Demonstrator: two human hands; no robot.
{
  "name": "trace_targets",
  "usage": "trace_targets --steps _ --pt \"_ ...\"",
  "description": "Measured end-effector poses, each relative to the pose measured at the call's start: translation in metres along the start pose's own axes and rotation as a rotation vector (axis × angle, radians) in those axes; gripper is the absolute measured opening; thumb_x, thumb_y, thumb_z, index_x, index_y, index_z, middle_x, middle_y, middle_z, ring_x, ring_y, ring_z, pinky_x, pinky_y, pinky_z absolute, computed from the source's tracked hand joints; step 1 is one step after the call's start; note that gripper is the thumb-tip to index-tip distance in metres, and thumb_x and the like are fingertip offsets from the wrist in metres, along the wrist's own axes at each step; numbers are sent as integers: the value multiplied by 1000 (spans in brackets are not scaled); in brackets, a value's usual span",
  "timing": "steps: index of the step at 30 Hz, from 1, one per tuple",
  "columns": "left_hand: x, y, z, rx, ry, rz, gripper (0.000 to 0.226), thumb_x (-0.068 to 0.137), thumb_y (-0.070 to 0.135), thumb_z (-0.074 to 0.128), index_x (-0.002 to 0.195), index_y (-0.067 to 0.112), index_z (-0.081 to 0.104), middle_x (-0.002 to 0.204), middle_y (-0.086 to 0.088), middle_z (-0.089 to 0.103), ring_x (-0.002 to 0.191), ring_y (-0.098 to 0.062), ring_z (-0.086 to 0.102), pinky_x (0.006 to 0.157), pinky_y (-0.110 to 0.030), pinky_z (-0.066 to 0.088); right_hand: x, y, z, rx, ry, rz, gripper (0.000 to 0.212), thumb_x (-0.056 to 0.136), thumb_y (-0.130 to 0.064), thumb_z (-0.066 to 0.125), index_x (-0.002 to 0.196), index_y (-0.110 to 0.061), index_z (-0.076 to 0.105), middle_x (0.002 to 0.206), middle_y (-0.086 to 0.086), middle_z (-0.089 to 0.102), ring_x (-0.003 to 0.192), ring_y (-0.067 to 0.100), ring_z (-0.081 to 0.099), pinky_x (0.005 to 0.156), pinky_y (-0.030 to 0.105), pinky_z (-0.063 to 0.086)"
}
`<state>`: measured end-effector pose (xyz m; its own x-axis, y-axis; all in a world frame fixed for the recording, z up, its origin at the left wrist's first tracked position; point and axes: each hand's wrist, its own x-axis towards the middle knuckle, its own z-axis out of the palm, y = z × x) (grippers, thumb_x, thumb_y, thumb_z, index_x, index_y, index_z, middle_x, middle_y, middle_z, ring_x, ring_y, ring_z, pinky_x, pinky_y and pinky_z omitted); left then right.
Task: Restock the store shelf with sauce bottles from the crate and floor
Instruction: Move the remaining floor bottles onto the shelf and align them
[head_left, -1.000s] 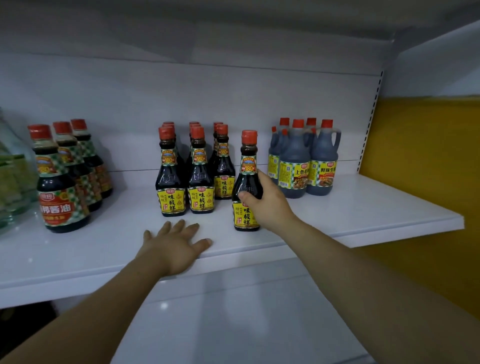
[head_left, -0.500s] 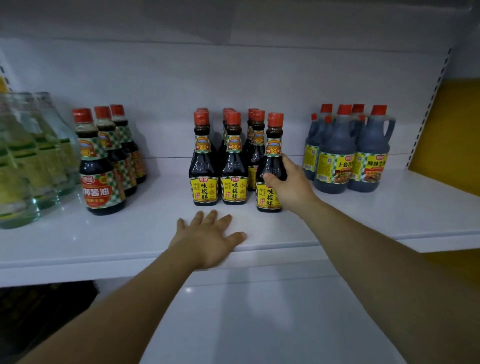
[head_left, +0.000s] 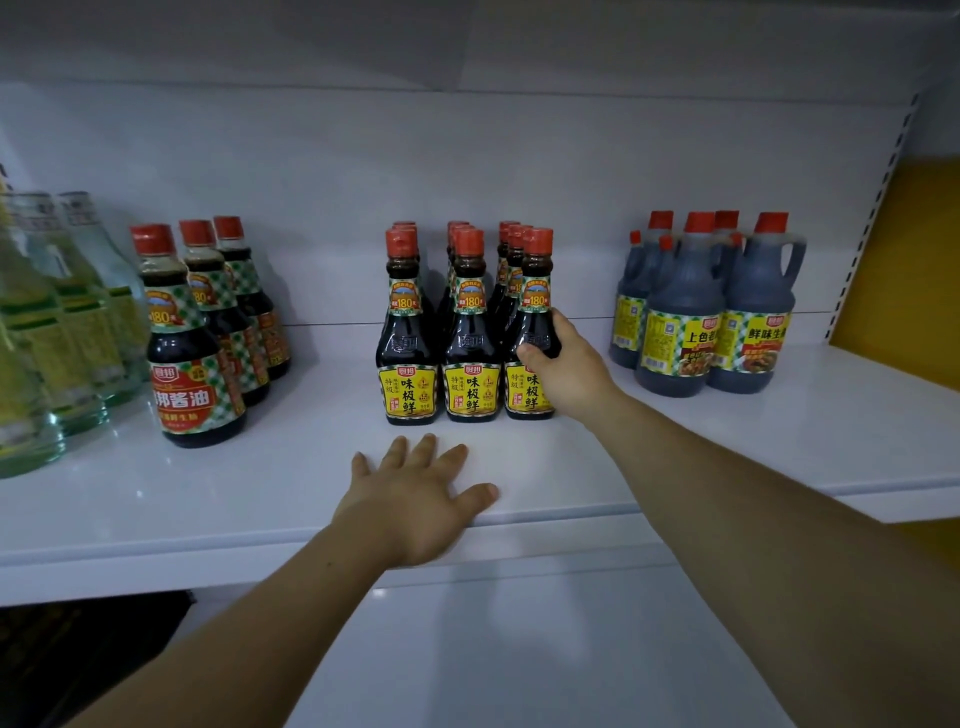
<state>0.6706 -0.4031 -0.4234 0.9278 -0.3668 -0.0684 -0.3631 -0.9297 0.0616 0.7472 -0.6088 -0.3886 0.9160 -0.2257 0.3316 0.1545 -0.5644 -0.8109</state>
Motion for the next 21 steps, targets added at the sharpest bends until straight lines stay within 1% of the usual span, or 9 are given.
trace_targets --steps 8,12,13,15,16,17,18,19,21 --pt "3 -1 1 6 17 2 70 90 69 13 151 36 4 161 3 -3 148 -23 -5 116 -57 2 -2 -2 1 13 -19 13 64 95 -37 56 151 -28 26 141 2 51 123 26 52 101 43 46" --pt "5 0 1 -35 23 -1 70 90 70 17 151 36 9 162 3 0 148 -23 -3 116 -57 0 -2 -8 -6 -39 -73 64 66 96 -36 57 152 -27 23 140 2 52 123 27 53 99 39 46" --pt "6 -1 -1 -68 26 -2 71 89 70 20 151 36 12 161 3 3 148 -23 -1 116 -57 0 -3 -13 -10 -71 -94 76 70 95 -38 57 153 -25 19 143 4 49 126 28 50 101 39 45" --pt "5 -3 -6 -171 39 2 70 89 70 29 149 36 21 161 5 11 148 -21 7 116 -56 2 -8 -27 -19 -113 -100 124 85 93 -45 58 155 -21 5 156 6 31 137 30 39 107 40 38" --pt "3 -5 -9 -241 44 3 70 88 69 34 148 35 25 160 6 16 147 -20 13 117 -55 4 -12 -35 -24 -119 -89 138 90 92 -48 58 155 -20 0 160 7 22 141 31 32 110 40 35" --pt "-1 -8 -14 -324 45 -5 71 86 69 40 147 34 29 158 6 21 145 -19 19 117 -54 7 -18 -43 -28 -131 -81 131 91 92 -50 57 155 -19 -2 161 7 17 143 31 29 110 39 33" --pt "-7 -12 -18 -410 50 -21 75 82 70 45 146 33 32 157 5 26 144 -20 24 117 -52 12 -25 -52 -32 -154 -82 107 89 93 -50 55 155 -19 0 161 7 17 144 31 28 110 38 32" --pt "-14 -17 -23 -473 62 -39 79 78 70 49 145 32 34 156 4 29 142 -21 27 117 -50 16 -33 -61 -34 -184 -86 70 86 93 -50 55 155 -19 5 160 7 21 143 30 30 108 36 33" --pt "-31 -30 -30 -483 97 -55 75 81 65 53 145 31 35 155 3 31 141 -21 30 116 -47 21 -49 -79 -36 -233 -104 -11 77 94 -49 55 154 -19 16 155 7 32 139 29 36 103 33 35"
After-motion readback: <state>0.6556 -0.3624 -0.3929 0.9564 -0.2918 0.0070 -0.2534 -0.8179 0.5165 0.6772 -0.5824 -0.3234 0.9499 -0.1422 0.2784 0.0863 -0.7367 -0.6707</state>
